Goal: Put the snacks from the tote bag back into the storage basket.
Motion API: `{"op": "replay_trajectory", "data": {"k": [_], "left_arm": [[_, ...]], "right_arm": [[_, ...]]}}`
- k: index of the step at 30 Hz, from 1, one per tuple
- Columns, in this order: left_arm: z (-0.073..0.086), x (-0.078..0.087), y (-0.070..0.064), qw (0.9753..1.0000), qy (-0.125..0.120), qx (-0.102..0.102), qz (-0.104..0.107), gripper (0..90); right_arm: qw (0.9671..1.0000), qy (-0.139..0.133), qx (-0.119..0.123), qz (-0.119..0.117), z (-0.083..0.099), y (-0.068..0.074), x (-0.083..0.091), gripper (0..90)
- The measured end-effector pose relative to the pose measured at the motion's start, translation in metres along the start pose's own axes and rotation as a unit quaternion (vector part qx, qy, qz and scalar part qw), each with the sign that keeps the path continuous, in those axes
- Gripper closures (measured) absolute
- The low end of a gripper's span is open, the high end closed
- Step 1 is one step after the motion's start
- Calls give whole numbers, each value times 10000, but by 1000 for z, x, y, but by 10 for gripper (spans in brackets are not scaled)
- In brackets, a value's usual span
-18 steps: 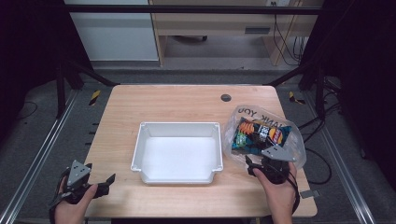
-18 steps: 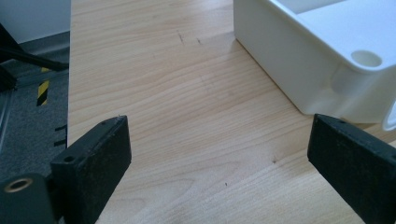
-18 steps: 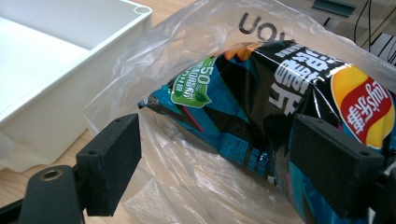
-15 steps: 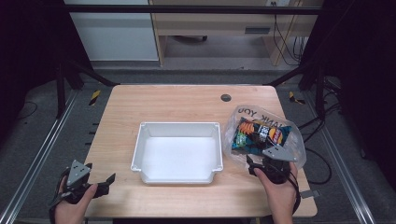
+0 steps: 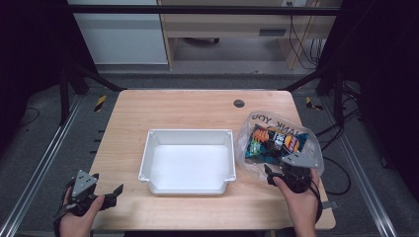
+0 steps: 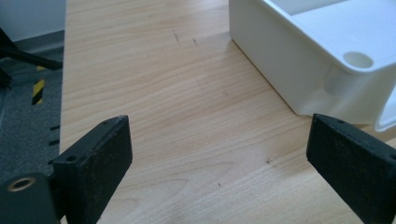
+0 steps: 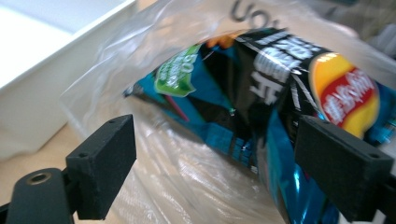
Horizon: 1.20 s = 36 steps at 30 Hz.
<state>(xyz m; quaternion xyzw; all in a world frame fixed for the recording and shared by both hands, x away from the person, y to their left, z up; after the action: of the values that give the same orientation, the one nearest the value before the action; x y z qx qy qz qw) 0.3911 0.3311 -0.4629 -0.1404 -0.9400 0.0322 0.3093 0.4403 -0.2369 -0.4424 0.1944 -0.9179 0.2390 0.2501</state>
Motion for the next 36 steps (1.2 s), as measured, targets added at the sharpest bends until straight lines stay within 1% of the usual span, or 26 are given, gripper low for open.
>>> {"op": "replay_trajectory", "data": {"k": [2,3,4,5,6,7,8,10,11,14,16,17,19,21,23,24,26,27,29,30,31,32,33,34,36], "left_arm": [[0,-2,1,10000,14,6,-37,68],[0,-2,2,10000,16,19,-51,68],[0,-2,2,10000,3,32,-69,68],[0,-1,3,10000,-20,48,-76,67],[1,-1,4,9999,-33,43,-95,66],[1,-1,4,9999,-33,43,-95,64],[1,1,5,9999,-84,108,-88,62],[1,2,6,9998,-115,142,-79,58],[1,3,6,9998,-119,161,-55,58],[0,4,6,9998,-157,134,-46,55],[0,3,5,9998,-162,124,-37,55],[0,3,5,9997,-185,143,-34,54],[0,4,4,9997,-222,136,-19,49],[0,3,4,9997,-237,89,-14,48],[0,1,3,9998,-207,64,0,47],[0,1,3,9998,-203,84,13,47],[0,0,4,9996,-218,153,56,48],[0,0,4,9996,-217,172,74,48],[1,1,5,9994,-228,227,109,48],[1,1,5,9994,-221,226,119,47],[2,2,6,9993,-236,254,134,48],[2,3,6,9993,-237,259,136,48],[3,4,6,9991,-252,308,144,47],[3,5,7,9992,-255,276,140,48],[4,7,9,9992,-258,297,116,48]], "right_arm": [[9997,142,152,-125,-6,-5,0,135],[9994,151,232,-187,-9,-8,-1,137],[9991,132,337,-198,-13,-12,0,139],[9989,53,424,-181,-17,-15,1,160],[9986,23,490,-219,-22,-18,3,169],[9986,23,490,-219,-22,-18,3,169],[9977,-20,533,-424,-32,-26,3,157],[9971,-43,557,-517,-41,-32,4,145],[9969,-9,616,-492,-45,-35,4,134],[9960,119,747,-479,-58,-44,5,103],[9947,187,924,-422,-64,-49,7,101],[9939,246,974,-458,-66,-50,7,90],[9919,381,1009,-675,-66,-53,6,72],[9894,464,1119,-800,-66,-56,6,72],[9858,557,1303,-902,-69,-59,6,97],[9837,531,1390,-1013,-71,-60,6,115],[9787,548,1508,-1284,-76,-65,4,105],[9772,568,1543,-1342,-78,-68,2,100],[9789,520,1463,-1329,-83,-76,0,107],[9793,539,1422,-1340,-85,-80,-1,107],[9793,564,1411,-1340,-87,-83,-3,127],[9784,572,1439,-1370,-88,-86,-5,179],[9774,583,1452,-1424,-90,-89,-7,191],[9766,611,1481,-1436,-93,-91,-8,191],[9766,627,1494,-1417,-100,-96,-10,191]]}}
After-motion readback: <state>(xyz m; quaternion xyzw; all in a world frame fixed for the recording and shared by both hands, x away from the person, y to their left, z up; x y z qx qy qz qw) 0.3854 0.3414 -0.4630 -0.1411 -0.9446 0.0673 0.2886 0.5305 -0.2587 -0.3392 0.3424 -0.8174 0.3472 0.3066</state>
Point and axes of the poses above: each handheld gripper's, and its own axes: x roughly backward along the jaws, z roughly out of its underside, y roughly to its left, the point moved 1 cm from there along -x, roughly forward along the jaws, and after that the axes turned 15 degrees about x, right-handed, at the moved point
